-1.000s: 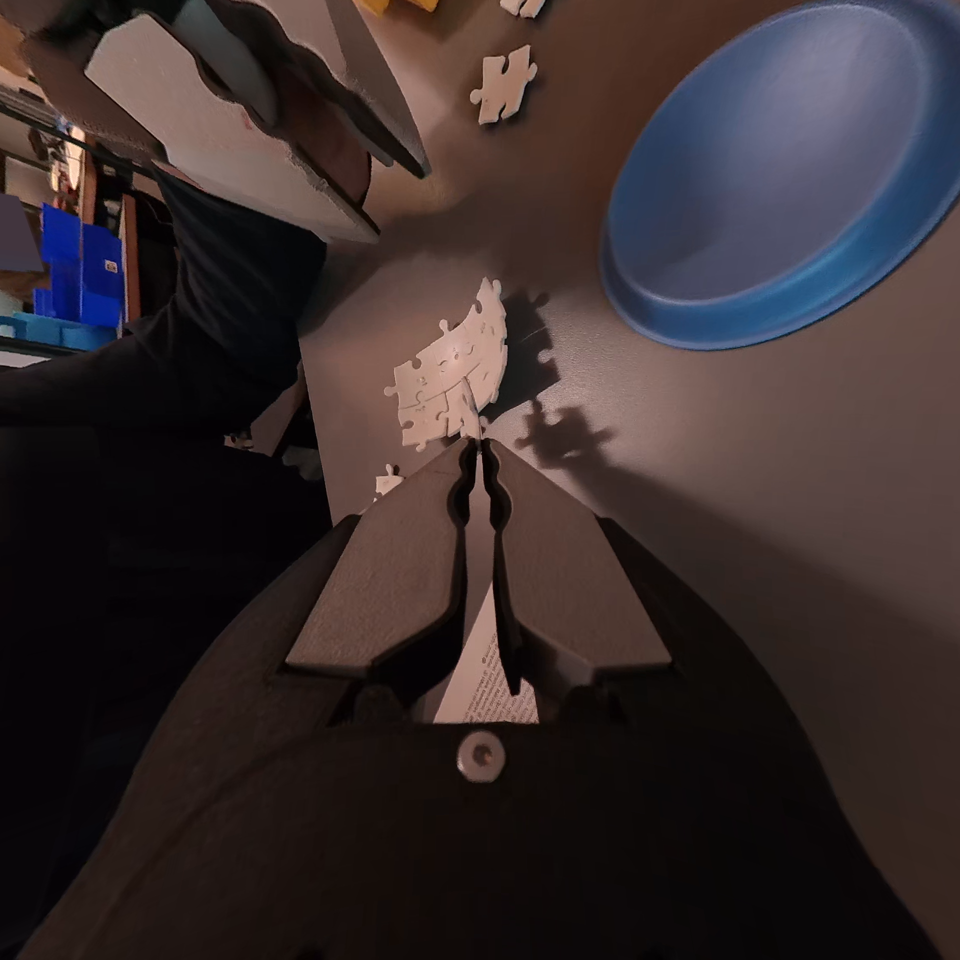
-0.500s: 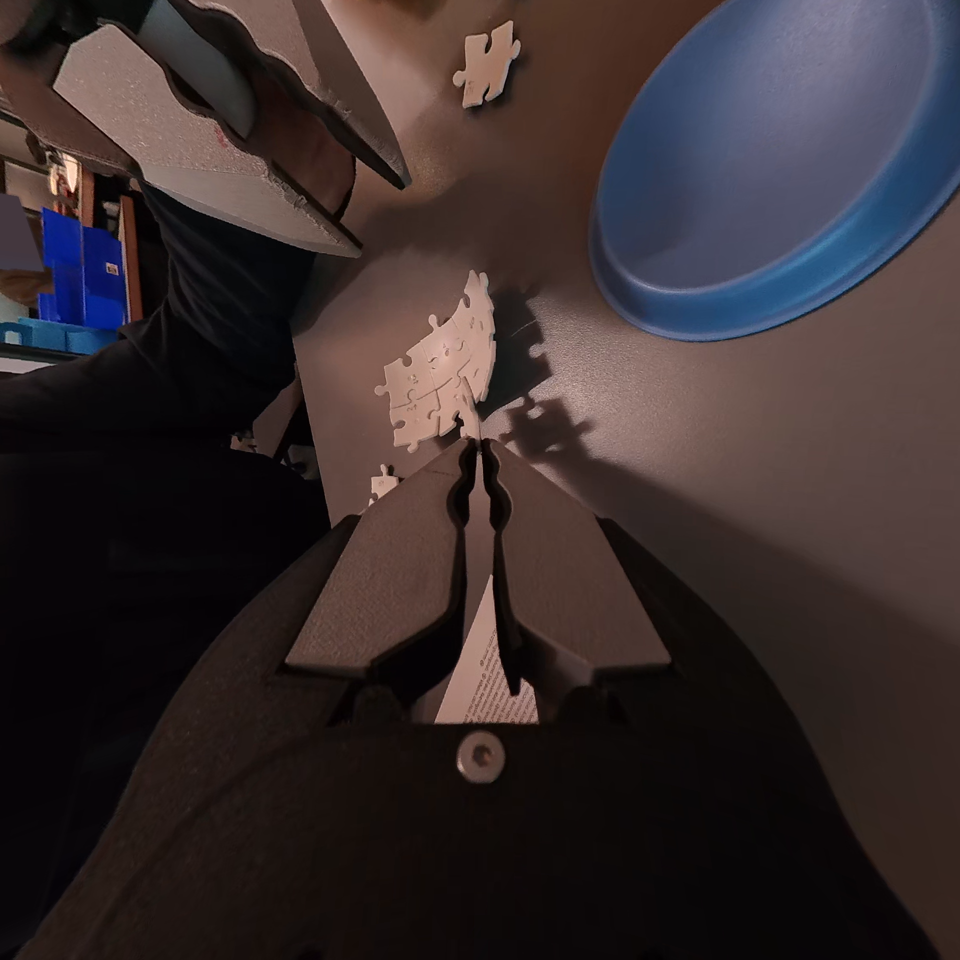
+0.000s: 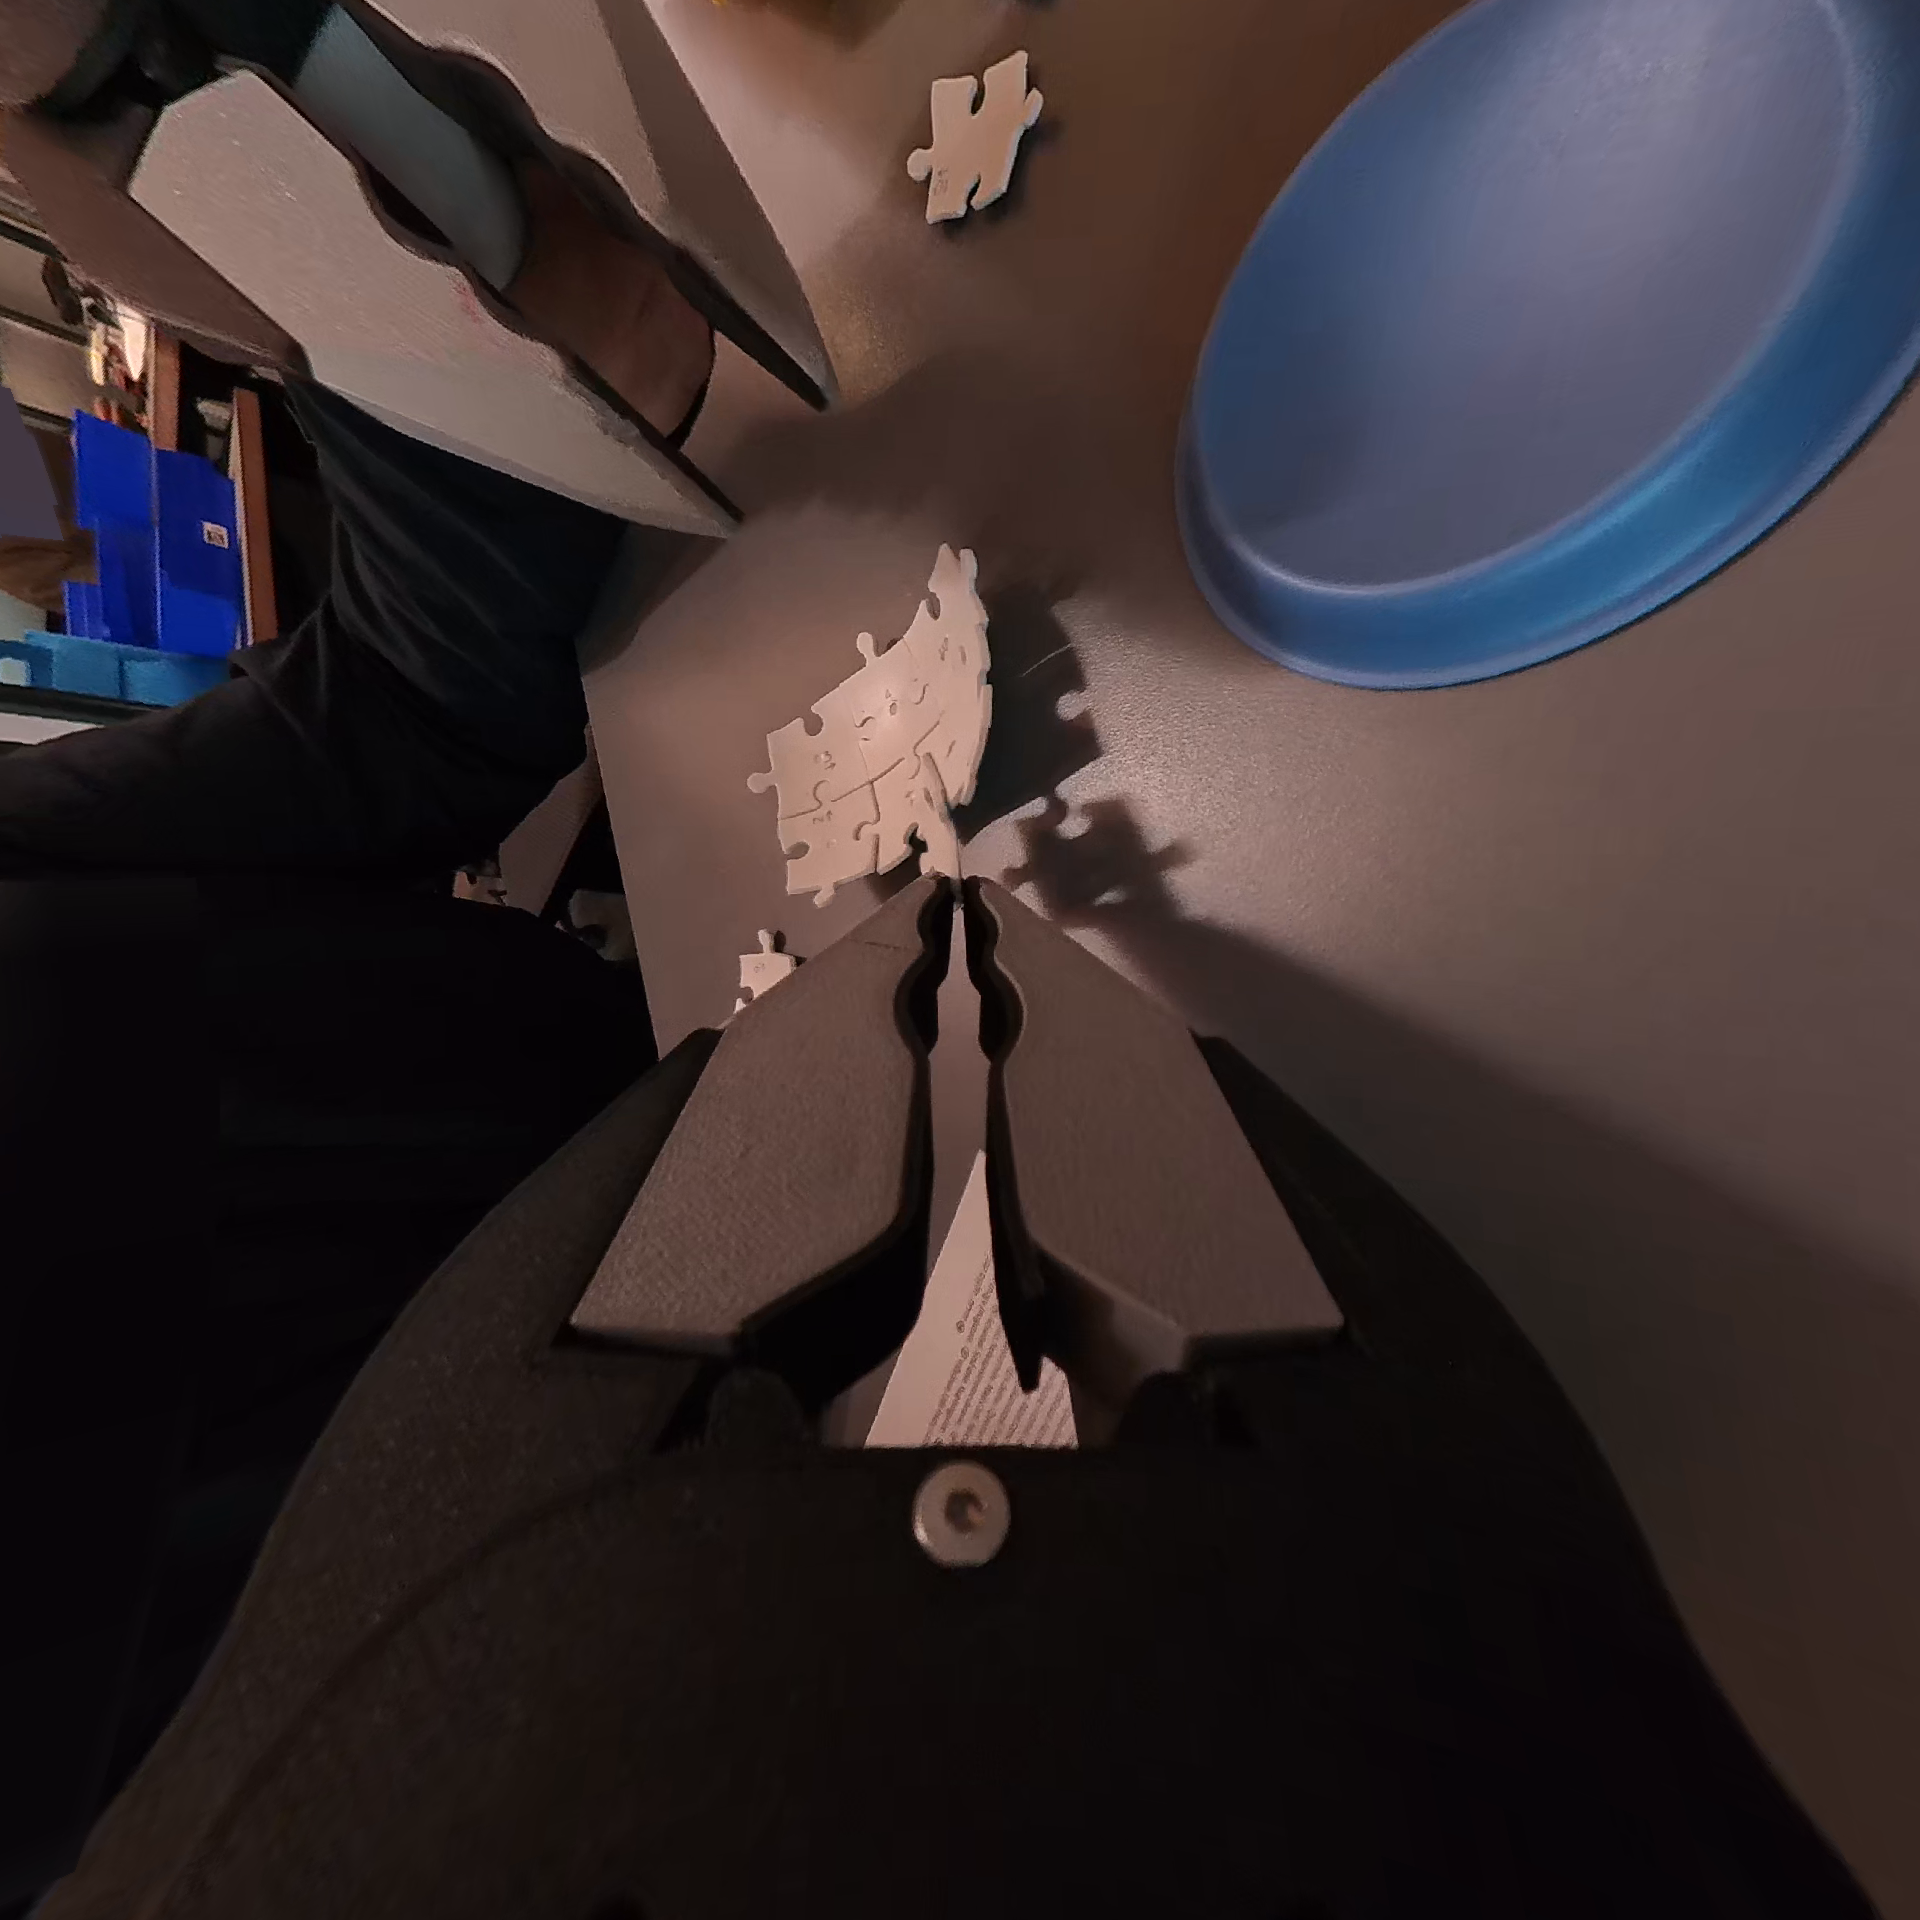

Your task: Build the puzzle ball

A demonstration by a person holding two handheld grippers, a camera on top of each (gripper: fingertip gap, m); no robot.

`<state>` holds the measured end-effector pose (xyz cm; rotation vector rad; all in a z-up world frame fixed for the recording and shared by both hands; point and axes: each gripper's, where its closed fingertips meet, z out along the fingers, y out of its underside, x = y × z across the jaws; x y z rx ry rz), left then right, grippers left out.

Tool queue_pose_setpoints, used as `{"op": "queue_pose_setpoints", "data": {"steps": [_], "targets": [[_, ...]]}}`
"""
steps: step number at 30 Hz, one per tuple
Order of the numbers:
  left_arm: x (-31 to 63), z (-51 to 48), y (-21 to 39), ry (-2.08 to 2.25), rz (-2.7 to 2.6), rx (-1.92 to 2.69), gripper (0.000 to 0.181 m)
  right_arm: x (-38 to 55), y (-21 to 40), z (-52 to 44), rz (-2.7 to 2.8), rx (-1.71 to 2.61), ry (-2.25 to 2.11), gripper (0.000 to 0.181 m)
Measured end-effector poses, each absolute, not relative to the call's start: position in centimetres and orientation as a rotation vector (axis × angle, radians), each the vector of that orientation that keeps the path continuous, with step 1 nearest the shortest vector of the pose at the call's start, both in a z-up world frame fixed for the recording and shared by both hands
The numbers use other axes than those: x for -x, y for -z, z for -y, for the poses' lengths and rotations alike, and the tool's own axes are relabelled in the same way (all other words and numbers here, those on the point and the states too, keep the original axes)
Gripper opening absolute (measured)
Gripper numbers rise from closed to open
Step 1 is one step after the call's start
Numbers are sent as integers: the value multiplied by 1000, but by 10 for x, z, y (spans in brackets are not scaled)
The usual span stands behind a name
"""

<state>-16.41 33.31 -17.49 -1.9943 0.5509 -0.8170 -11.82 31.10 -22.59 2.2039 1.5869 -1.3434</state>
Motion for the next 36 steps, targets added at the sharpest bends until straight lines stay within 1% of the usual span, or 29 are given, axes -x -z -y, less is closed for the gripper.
{"op": "queue_pose_setpoints", "data": {"steps": [4, 8, 11, 14, 16, 19, 20, 29, 36], "targets": [[161, -329, 184, 814, -589, 2035, 17, 119, 207, -317, -1592, -2206, 1456, 0], [155, -326, 185, 830, -622, 2036, 18, 128, 175, -336, -1547, -2259, 1696, 0], [149, -325, 180, 861, -628, 1999, 19, 140, 154, -344, -1472, -2263, 1916, 0], [137, -322, 167, 999, -583, 1921, 17, 149, 148, -346, -1424, -2282, 2002, 0], [137, -325, 162, 1032, -547, 1904, 16, 153, 146, -344, -1419, -2282, 2035, 0], [144, -331, 157, 1008, -495, 1873, 2, 157, 141, -341, -1419, -2269, 2081, 0], [146, -332, 156, 1002, -484, 1866, 0, 157, 140, -341, -1413, -2264, 2095, 0], [149, -332, 149, 1053, -443, 1830, 1, 159, 140, -342, -1400, -2247, 2136, 0], [157, -339, 143, 1034, -379, 1796, 6, 159, 143, -343, -1423, -2267, 2119, 0]]}}
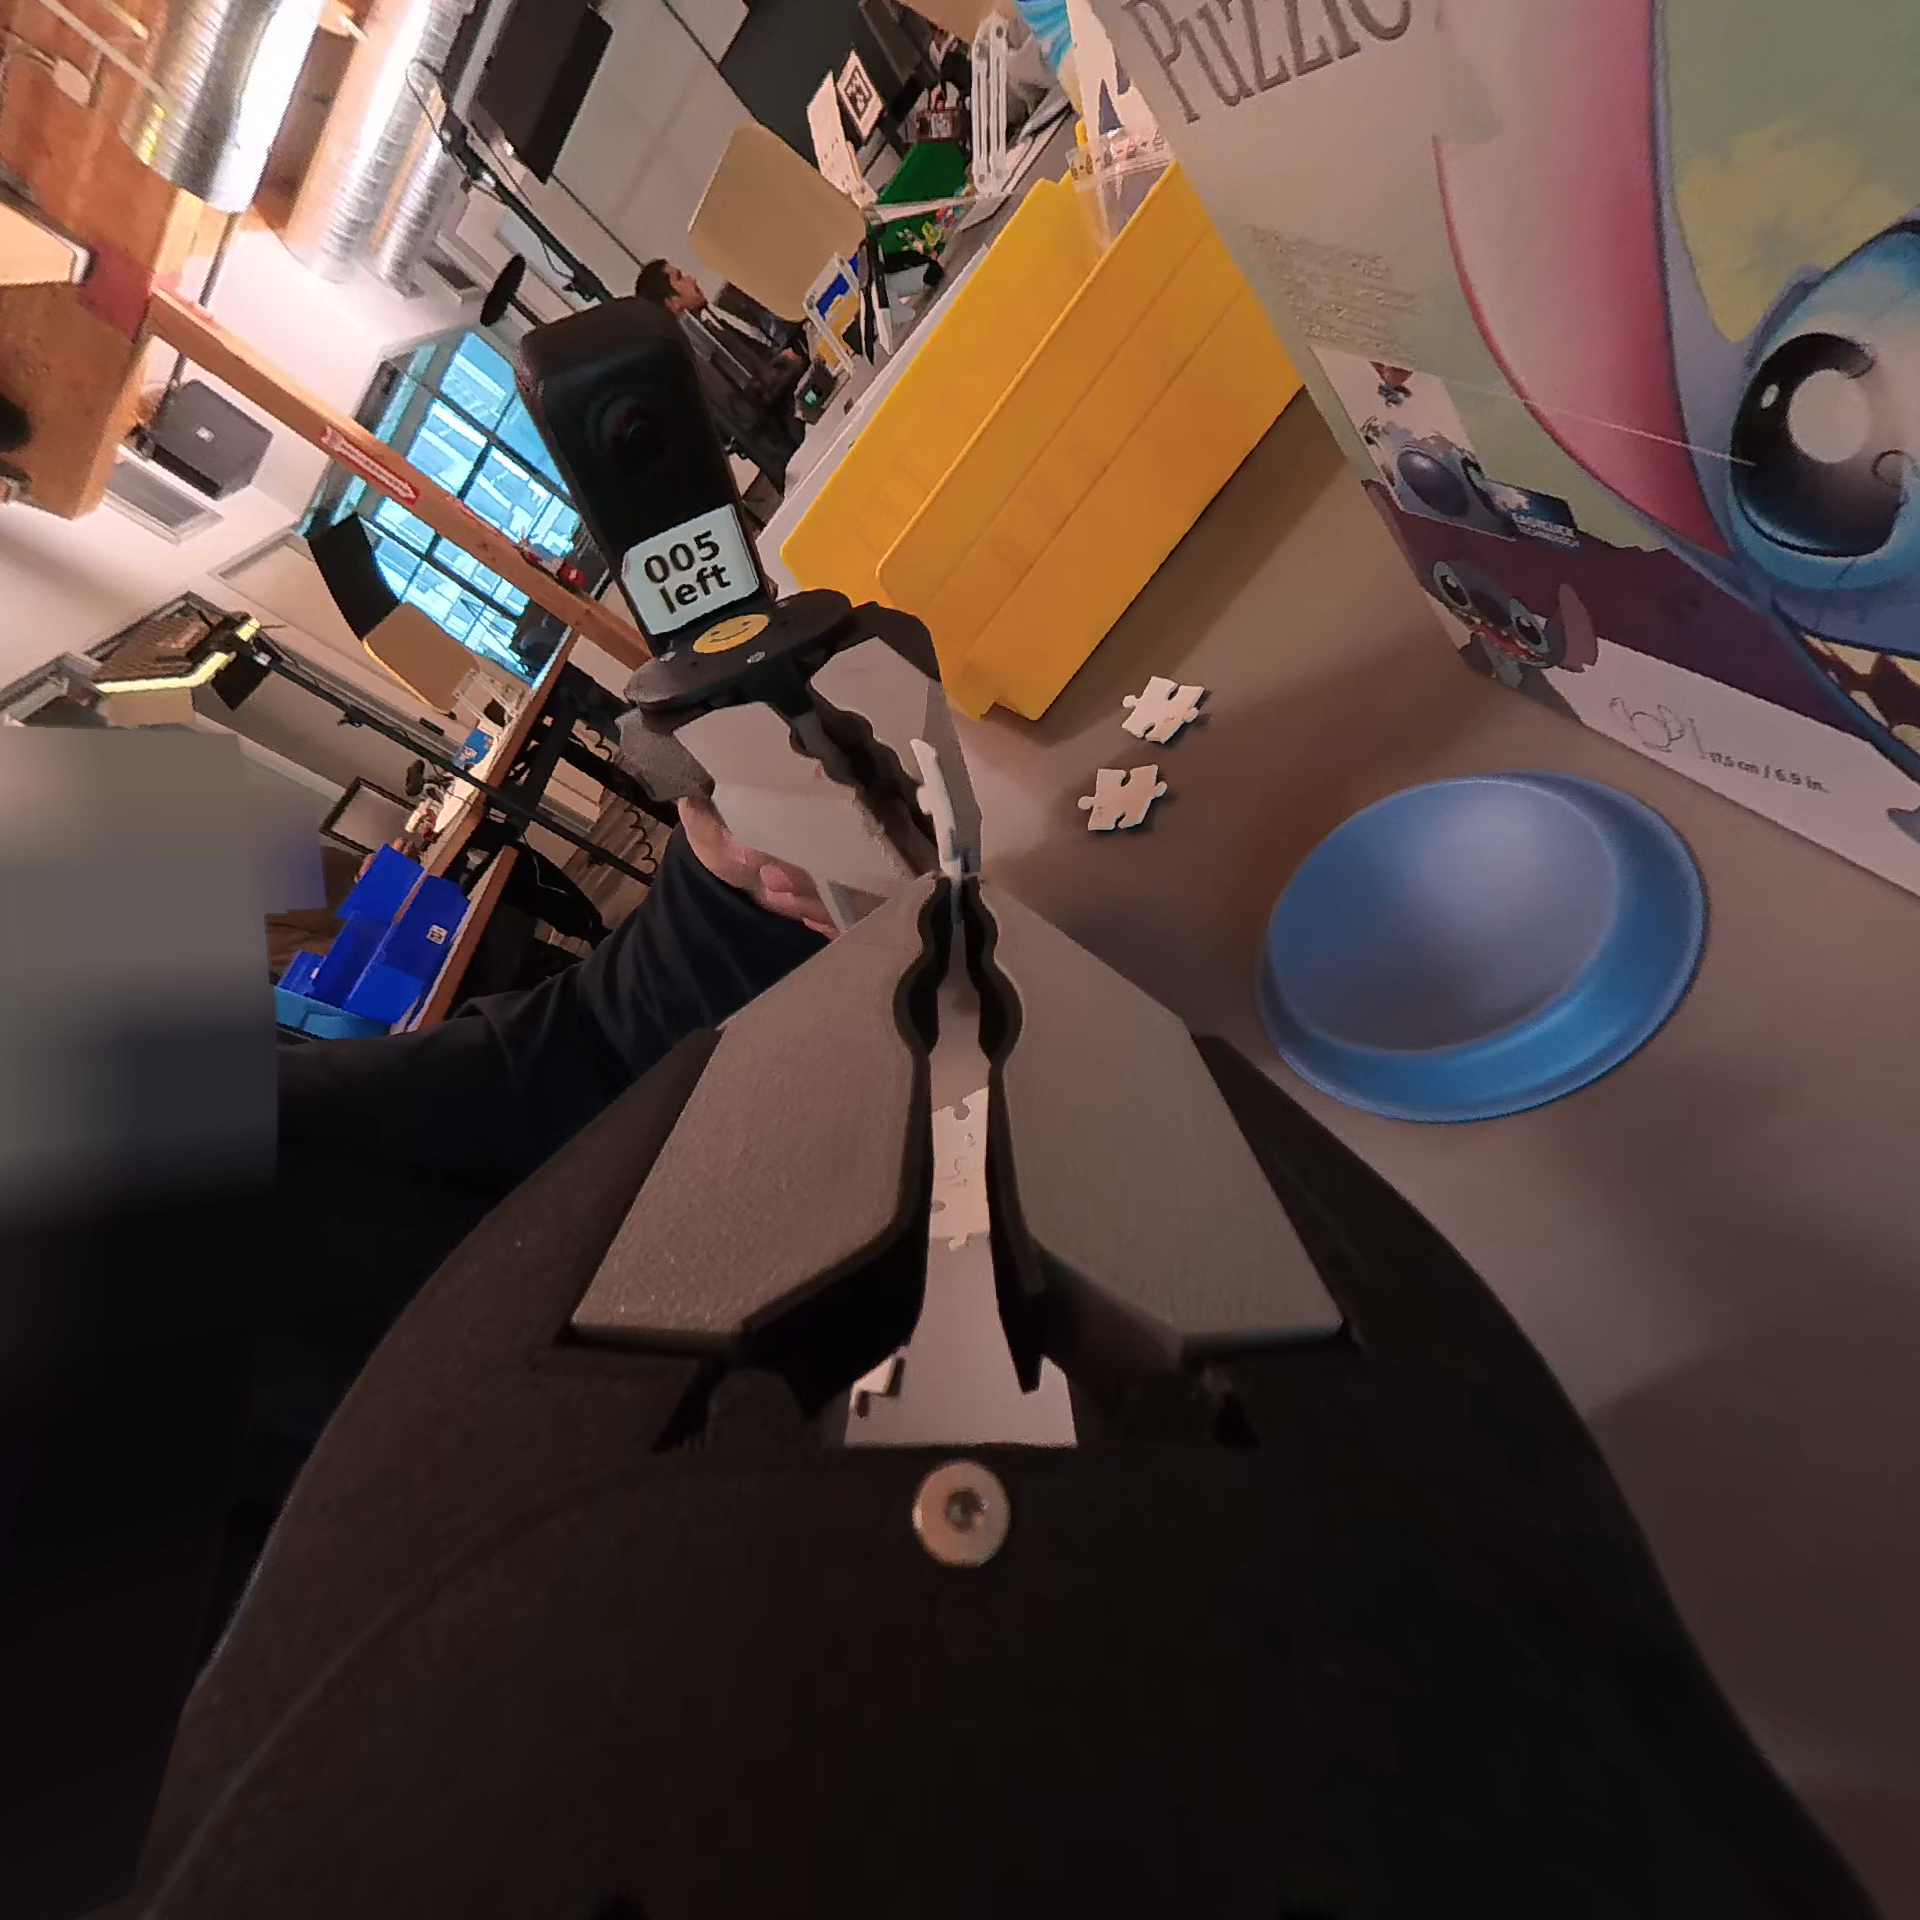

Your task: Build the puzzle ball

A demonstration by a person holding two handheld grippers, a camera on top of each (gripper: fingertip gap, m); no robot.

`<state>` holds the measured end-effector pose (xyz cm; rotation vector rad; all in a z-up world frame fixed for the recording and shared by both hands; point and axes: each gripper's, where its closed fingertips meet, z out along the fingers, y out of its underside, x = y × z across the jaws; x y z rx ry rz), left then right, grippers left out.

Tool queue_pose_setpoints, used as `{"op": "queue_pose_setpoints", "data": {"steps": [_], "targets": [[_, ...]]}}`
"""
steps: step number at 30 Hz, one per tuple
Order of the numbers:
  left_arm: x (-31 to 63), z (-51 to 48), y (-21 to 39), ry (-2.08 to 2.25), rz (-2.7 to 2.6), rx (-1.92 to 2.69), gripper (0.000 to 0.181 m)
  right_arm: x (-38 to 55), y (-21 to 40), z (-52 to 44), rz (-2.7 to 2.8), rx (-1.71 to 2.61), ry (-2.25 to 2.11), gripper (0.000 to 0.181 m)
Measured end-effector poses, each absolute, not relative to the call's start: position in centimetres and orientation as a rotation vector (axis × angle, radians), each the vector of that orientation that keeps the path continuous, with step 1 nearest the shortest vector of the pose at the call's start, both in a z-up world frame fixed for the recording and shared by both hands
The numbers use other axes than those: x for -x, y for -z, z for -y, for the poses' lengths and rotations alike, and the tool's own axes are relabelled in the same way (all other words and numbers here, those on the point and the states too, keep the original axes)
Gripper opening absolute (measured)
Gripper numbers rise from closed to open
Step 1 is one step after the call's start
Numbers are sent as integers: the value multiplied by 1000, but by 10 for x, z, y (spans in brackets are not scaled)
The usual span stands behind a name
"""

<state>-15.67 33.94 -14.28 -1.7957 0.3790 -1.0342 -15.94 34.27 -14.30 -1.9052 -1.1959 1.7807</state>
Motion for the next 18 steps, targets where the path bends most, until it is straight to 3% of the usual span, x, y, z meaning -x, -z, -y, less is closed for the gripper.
{"op": "queue_pose_setpoints", "data": {"steps": [18], "targets": [[159, -341, 144, 1019, -370, 1793, 10, 161, 151, -336, 1275, 1910, -1720, 0]]}}
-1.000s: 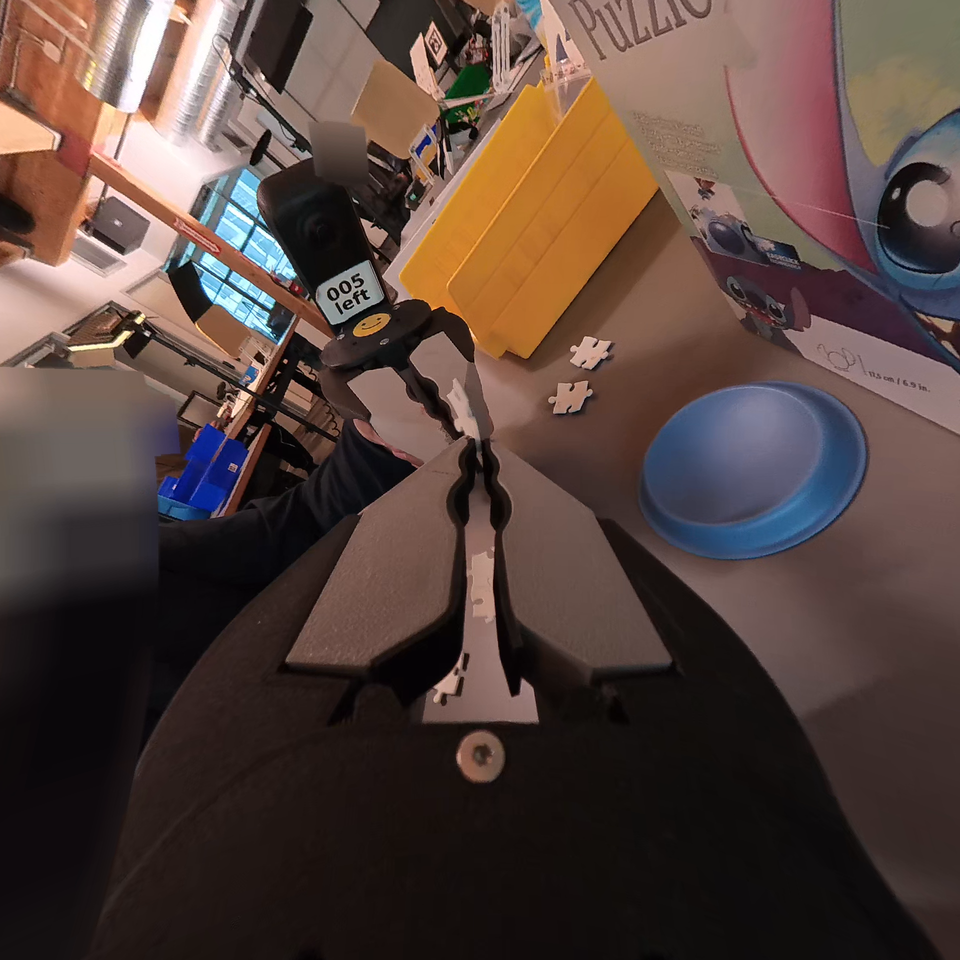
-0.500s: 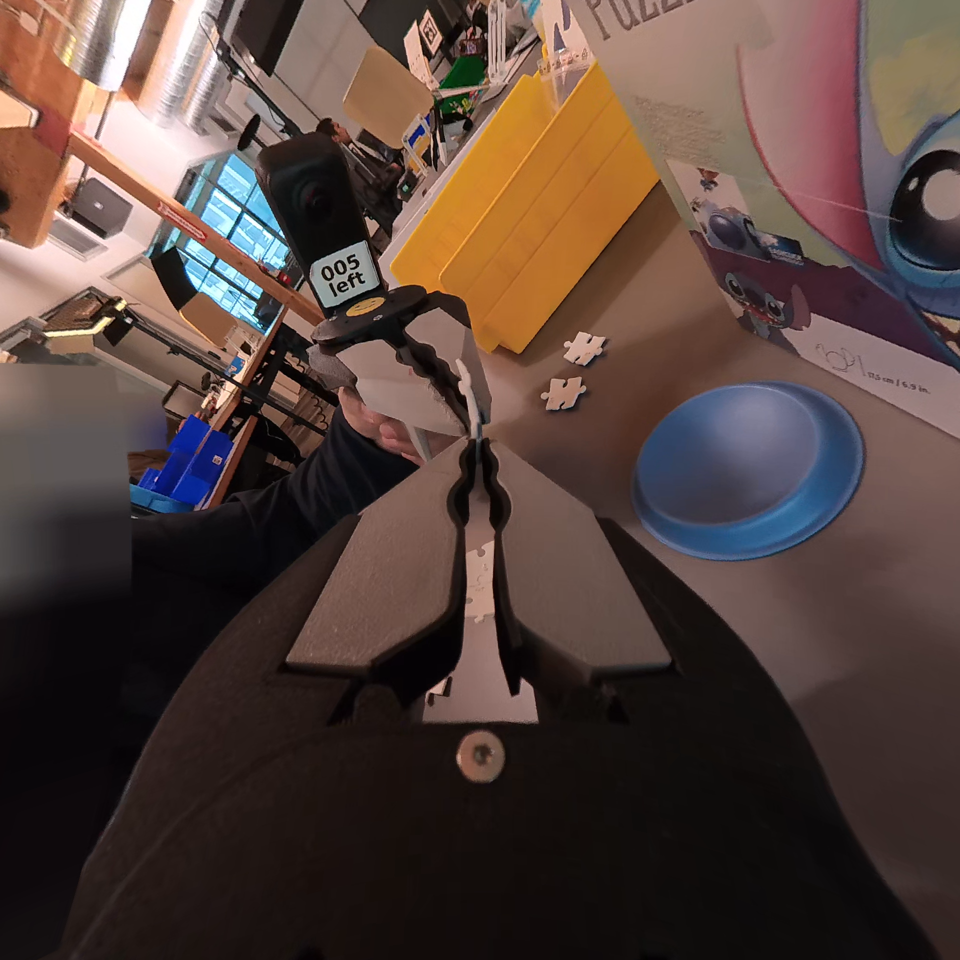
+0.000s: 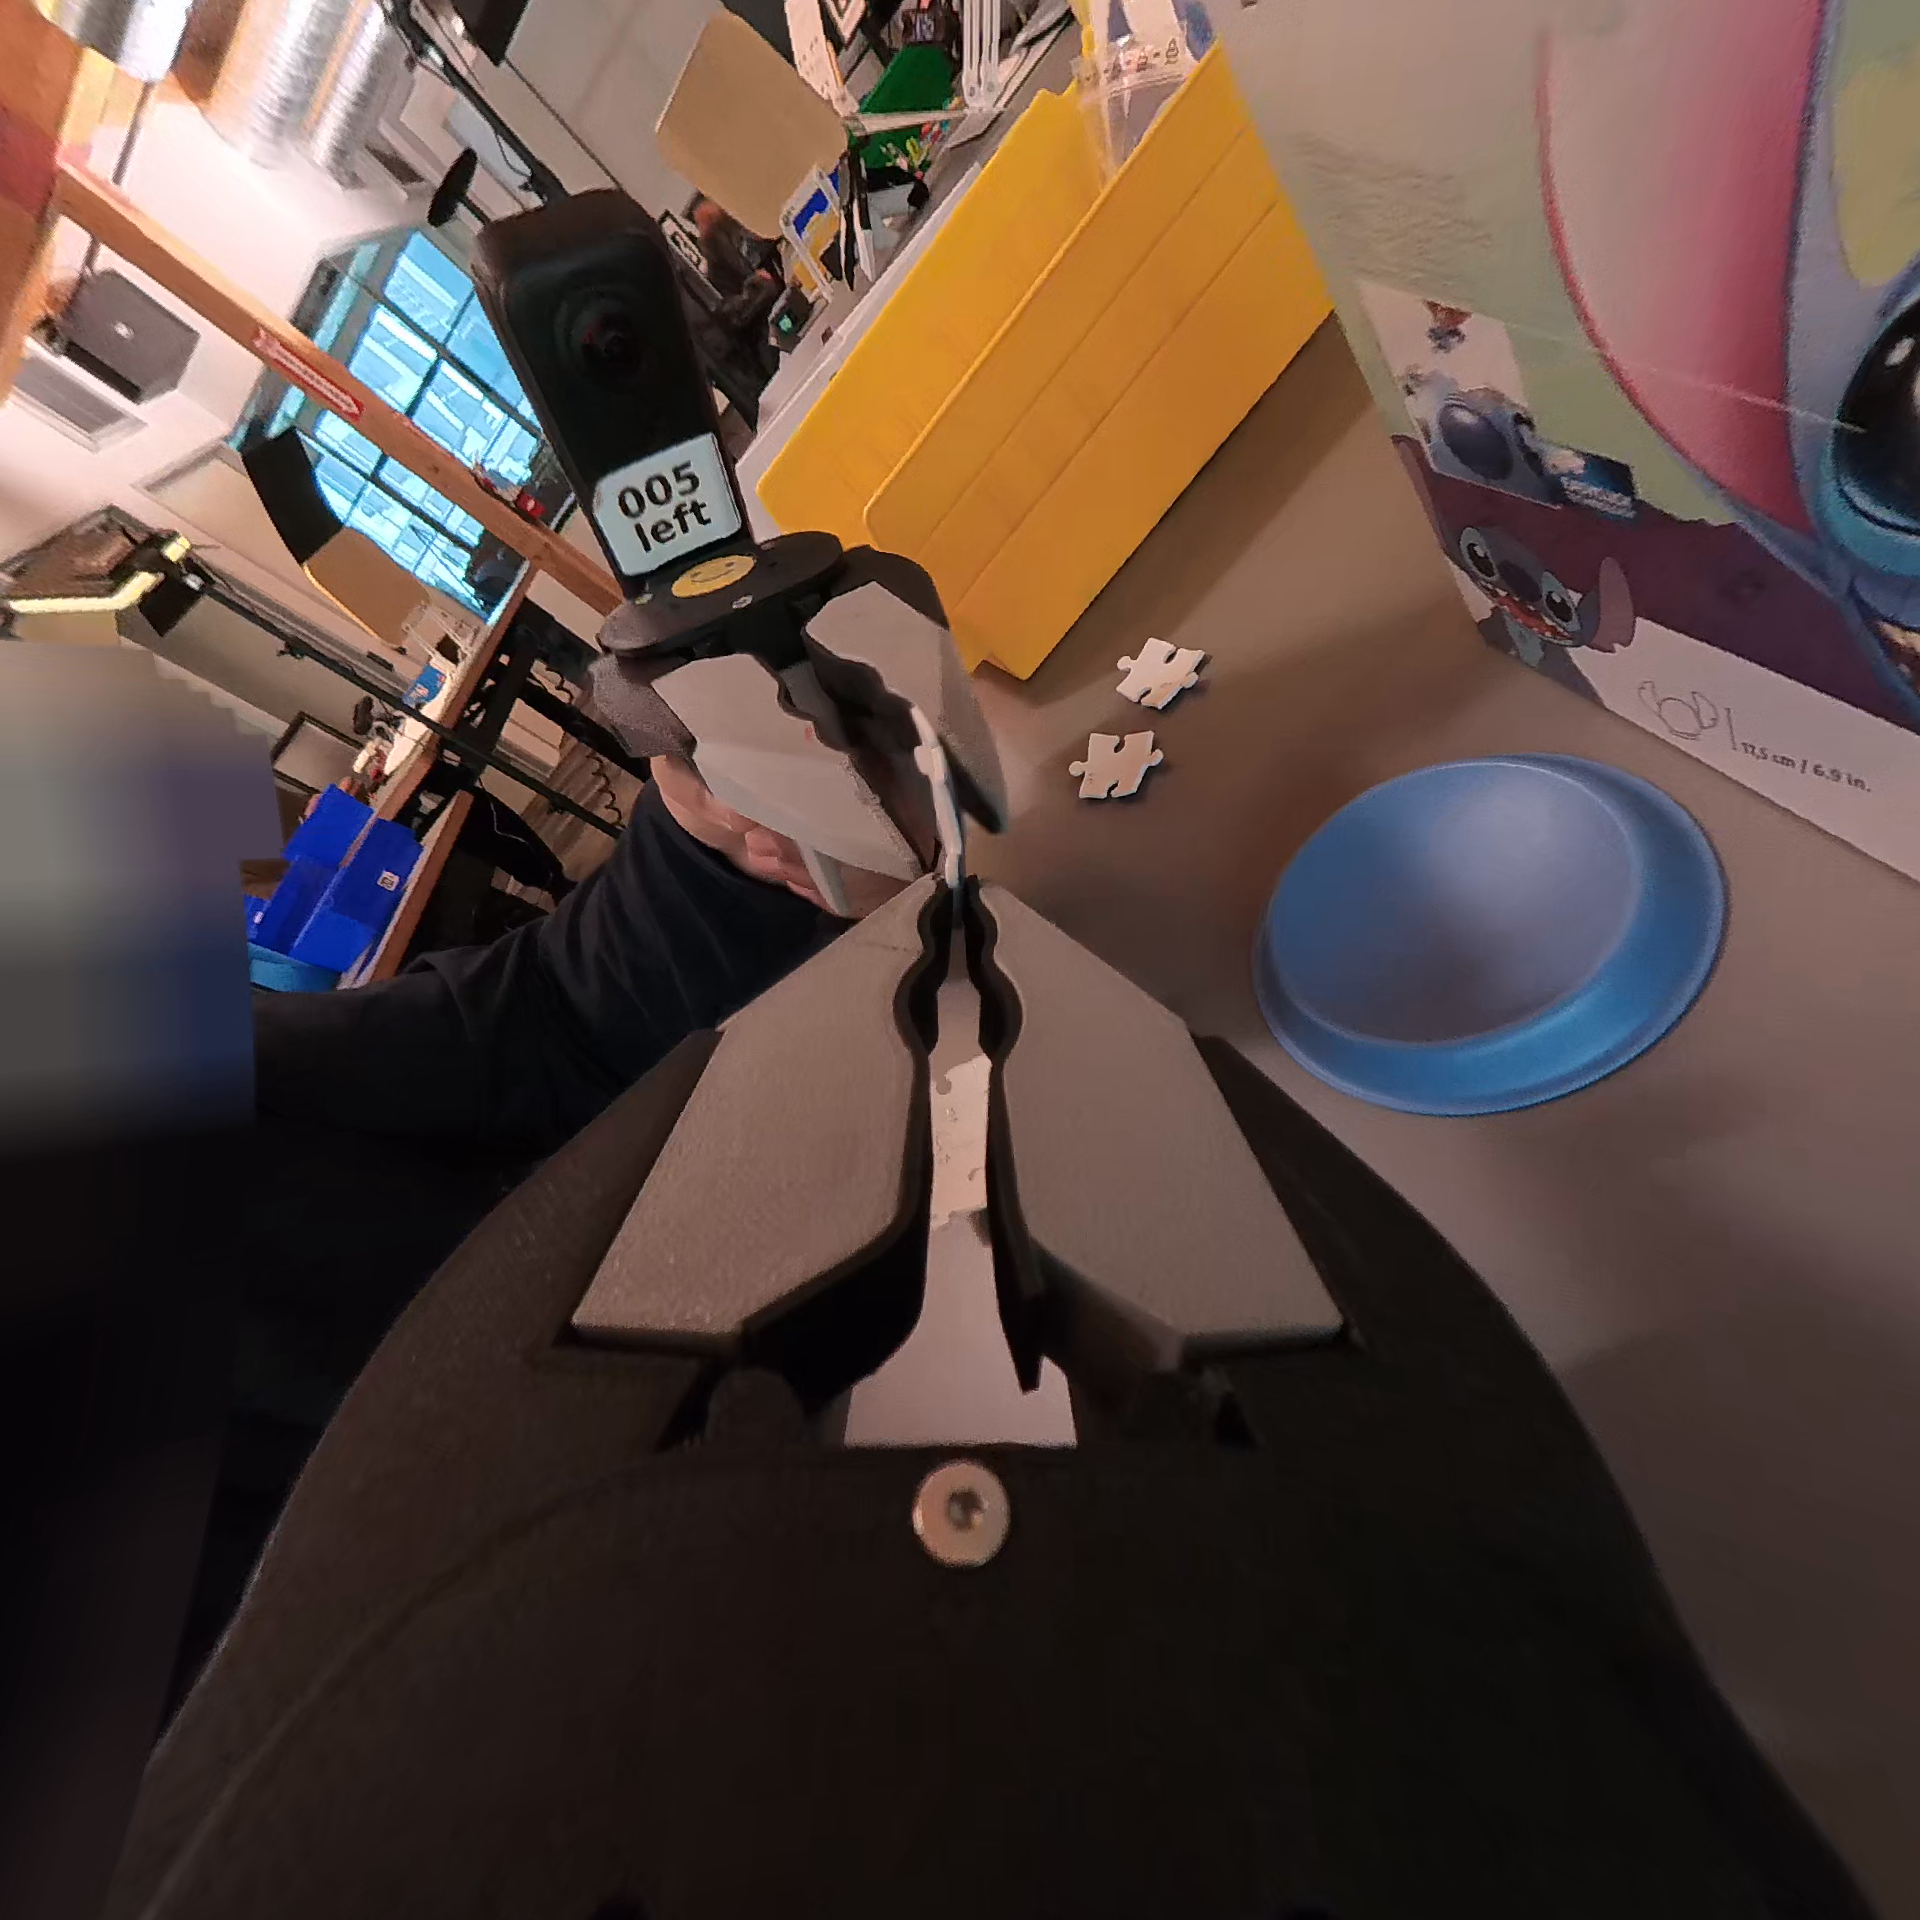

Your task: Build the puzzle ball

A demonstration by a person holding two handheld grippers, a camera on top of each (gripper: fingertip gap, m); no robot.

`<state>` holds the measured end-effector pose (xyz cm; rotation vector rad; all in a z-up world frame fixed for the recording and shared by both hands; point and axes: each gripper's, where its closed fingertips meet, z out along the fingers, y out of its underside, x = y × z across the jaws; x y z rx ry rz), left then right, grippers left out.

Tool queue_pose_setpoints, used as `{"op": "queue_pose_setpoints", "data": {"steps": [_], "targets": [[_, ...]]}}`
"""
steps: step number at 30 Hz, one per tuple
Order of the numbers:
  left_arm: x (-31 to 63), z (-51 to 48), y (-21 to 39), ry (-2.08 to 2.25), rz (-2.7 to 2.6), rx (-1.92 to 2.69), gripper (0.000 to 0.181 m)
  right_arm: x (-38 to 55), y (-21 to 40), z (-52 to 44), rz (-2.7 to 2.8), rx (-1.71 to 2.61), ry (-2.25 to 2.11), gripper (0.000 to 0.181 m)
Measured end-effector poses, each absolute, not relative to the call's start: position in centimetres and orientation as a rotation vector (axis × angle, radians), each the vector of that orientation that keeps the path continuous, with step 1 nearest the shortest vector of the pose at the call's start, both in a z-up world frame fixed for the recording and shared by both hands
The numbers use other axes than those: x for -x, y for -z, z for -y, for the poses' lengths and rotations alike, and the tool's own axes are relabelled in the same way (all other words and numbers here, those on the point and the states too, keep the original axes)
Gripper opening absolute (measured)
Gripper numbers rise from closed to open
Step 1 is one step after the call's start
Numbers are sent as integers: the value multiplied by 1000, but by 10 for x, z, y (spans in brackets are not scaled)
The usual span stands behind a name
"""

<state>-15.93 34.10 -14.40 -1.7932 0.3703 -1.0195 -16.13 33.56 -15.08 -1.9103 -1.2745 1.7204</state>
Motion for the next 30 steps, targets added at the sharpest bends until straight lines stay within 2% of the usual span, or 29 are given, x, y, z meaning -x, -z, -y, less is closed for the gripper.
{"op": "queue_pose_setpoints", "data": {"steps": [3, 9, 18, 26, 30], "targets": [[159, -341, 148, 971, -402, 1811, 17, 162, 152, -333, 1314, 1894, -1670, 0], [158, -339, 143, 972, -422, 1783, 1, 162, 153, -333, 1311, 1900, -1695, 0], [160, -334, 155, 952, -495, 1859, 0, 151, 164, -339, 1468, 1886, -1482, 0], [150, -320, 176, 1006, -592, 1977, 0, 145, 155, -337, 1497, 1839, -1529, 16], [141, -314, 185, 1023, -651, 2014, 0, 149, 170, -325, 1602, 1851, -1443, 14]]}}
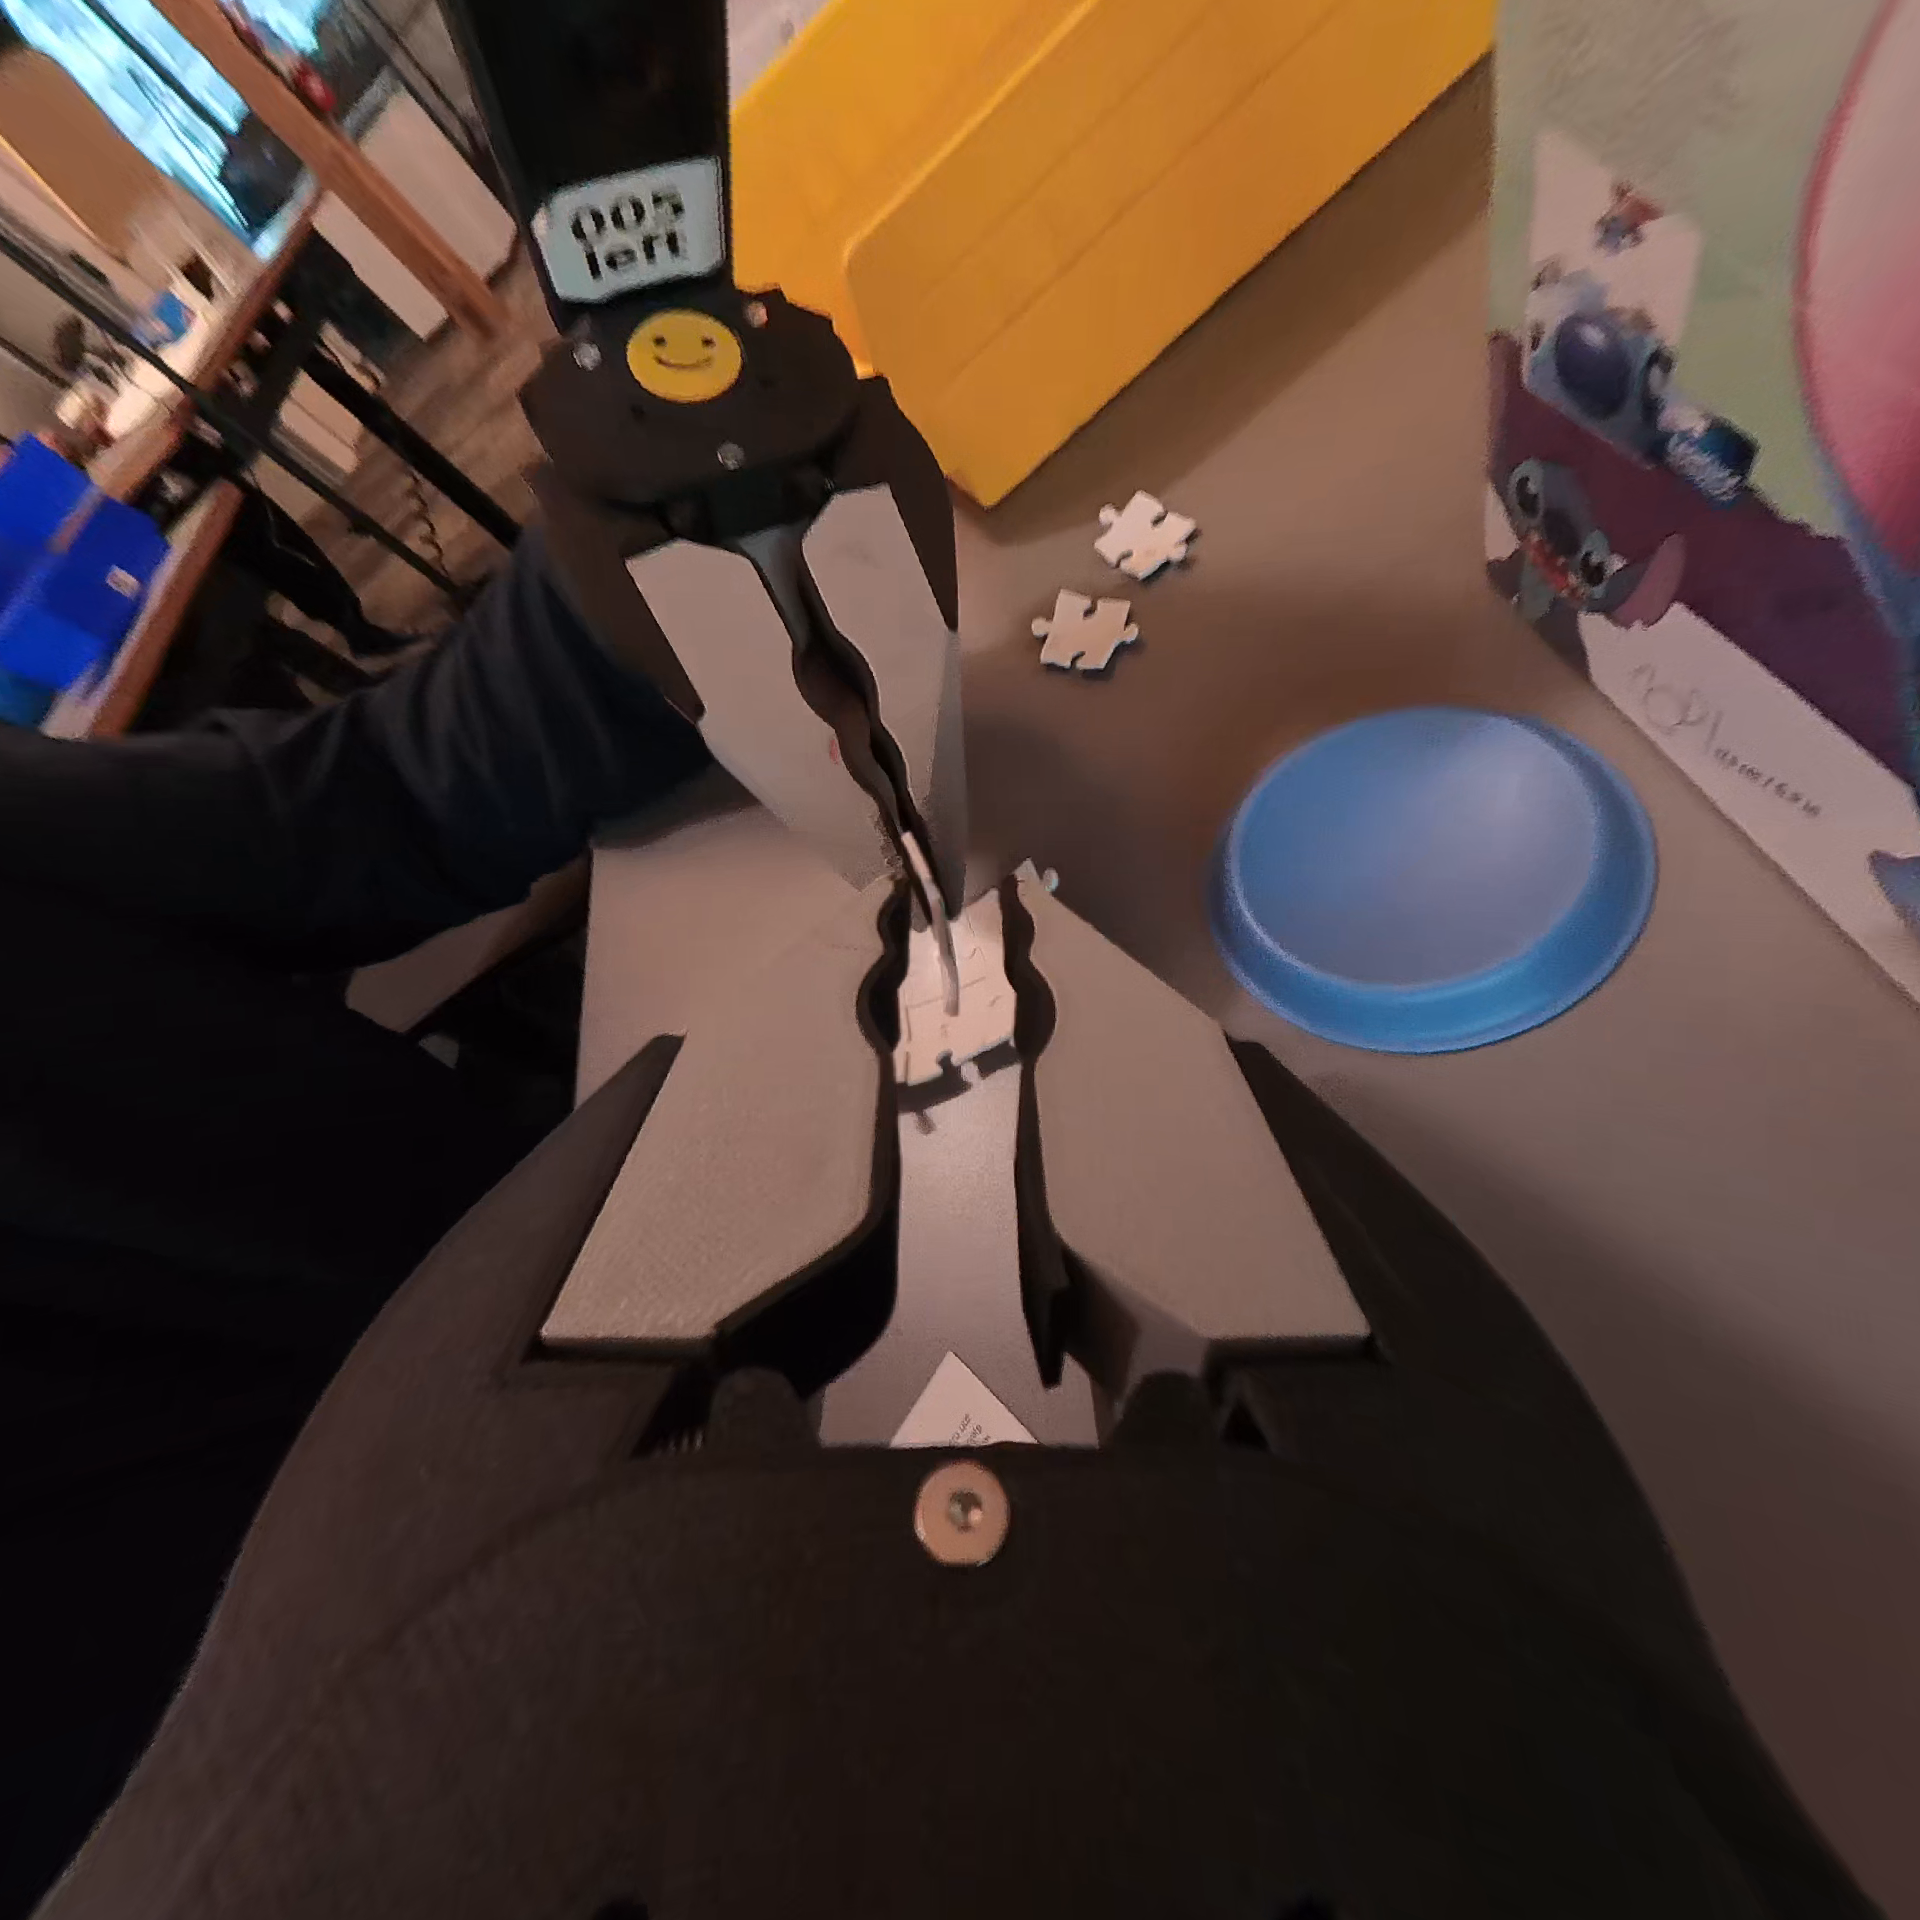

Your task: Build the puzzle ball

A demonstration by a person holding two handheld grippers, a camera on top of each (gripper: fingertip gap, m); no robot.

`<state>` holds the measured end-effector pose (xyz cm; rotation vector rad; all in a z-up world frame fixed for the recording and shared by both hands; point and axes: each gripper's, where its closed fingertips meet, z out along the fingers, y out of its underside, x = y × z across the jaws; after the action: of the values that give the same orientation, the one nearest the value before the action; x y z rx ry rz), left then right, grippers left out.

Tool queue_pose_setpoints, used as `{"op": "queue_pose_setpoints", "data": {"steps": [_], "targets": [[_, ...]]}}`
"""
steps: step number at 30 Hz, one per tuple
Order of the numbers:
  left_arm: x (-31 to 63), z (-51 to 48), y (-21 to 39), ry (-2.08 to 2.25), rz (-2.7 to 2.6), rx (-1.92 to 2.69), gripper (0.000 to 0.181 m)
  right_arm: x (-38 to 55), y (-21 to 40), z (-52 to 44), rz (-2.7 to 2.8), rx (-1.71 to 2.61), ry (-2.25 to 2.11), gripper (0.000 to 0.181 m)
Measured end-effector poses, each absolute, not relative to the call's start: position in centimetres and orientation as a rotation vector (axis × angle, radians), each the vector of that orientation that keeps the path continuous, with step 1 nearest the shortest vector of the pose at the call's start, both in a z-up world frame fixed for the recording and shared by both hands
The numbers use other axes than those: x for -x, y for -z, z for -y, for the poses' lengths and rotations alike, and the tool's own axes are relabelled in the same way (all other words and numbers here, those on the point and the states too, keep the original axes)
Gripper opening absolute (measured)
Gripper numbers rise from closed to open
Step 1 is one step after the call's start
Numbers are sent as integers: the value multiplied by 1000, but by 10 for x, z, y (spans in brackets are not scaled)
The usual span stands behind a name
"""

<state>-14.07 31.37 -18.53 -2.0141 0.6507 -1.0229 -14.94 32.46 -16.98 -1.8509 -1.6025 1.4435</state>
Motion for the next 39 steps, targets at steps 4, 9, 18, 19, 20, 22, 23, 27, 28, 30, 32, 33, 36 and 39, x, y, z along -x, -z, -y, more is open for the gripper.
{"op": "queue_pose_setpoints", "data": {"steps": [4, 9, 18, 19, 20, 22, 23, 27, 28, 30, 32, 33, 36, 39], "targets": [[137, -310, 190, 1027, -674, 2036, 0, 150, 181, -314, 1693, 1855, -1395, 1], [137, -312, 194, 1027, -661, 2064, 1, 149, 186, -313, 1696, 1894, -1380, 0], [170, -322, 199, 778, -650, 2118, 6, 139, 189, -335, 1194, 2163, -1667, 0], [170, -319, 200, 751, -680, 2123, 6, 137, 191, -334, 1157, 2179, -1668, 0], [170, -316, 201, 727, -714, 2130, 5, 135, 194, -333, 1130, 2194, -1655, 0], [168, -309, 206, 680, -780, 2148, 4, 132, 200, -329, 1096, 2217, -1623, 0], [168, -307, 209, 658, -802, 2161, 3, 132, 202, -327, 1077, 2224, -1617, 0], [169, -288, 208, 739, -812, 2179, 5, 132, 207, -328, 1000, 2235, -1559, 0], [173, -286, 207, 734, -784, 2173, 4, 131, 208, -330, 979, 2234, -1542, 0], [183, -281, 213, 694, -727, 2189, 4, 131, 209, -331, 959, 2236, -1528, 0], [191, -275, 223, 642, -725, 2243, 4, 131, 211, -329, 964, 2240, -1512, 0], [195, -273, 228, 613, -723, 2272, 6, 132, 212, -328, 962, 2239, -1506, 0], [190, -262, 237, 624, -734, 2298, 6, 136, 214, -327, 944, 2230, -1513, 0], [177, -254, 245, 677, -723, 2295, 1, 137, 217, -327, 914, 2229, -1523, 0]]}}
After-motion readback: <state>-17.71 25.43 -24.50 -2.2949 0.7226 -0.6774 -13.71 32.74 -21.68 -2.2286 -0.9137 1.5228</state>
